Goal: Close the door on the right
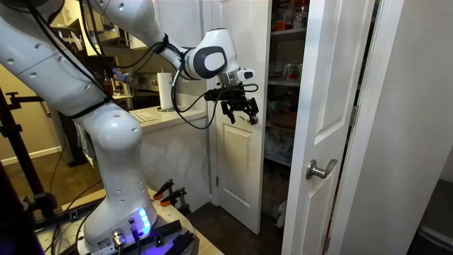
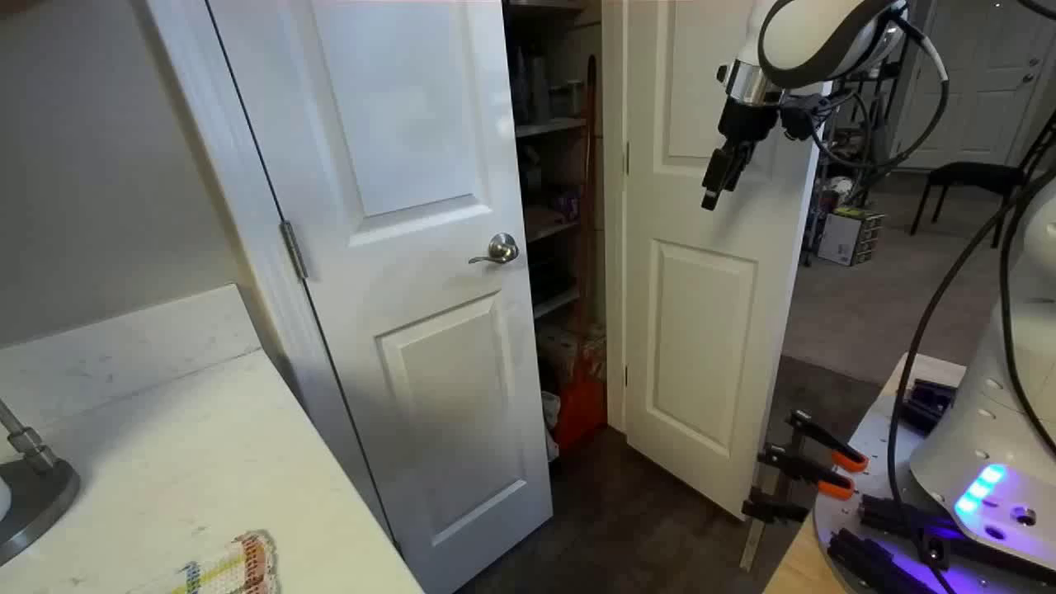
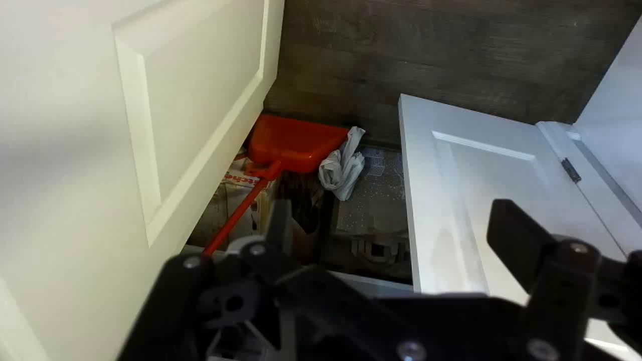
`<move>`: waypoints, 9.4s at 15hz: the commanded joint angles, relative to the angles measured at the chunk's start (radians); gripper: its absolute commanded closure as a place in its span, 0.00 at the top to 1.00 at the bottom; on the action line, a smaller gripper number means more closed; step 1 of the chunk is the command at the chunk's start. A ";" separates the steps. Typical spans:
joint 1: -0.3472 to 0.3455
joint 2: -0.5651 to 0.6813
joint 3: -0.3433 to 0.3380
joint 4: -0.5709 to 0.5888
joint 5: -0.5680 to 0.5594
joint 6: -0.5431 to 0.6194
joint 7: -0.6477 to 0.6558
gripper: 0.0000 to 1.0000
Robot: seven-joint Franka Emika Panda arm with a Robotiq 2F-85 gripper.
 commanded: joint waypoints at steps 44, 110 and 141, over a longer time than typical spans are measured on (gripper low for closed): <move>-0.345 -0.304 -0.117 0.151 -0.185 0.029 0.050 1.00; -0.252 -0.192 -0.173 0.208 -0.162 -0.119 0.034 1.00; 0.265 -0.274 -0.223 -0.007 0.350 0.121 -0.069 1.00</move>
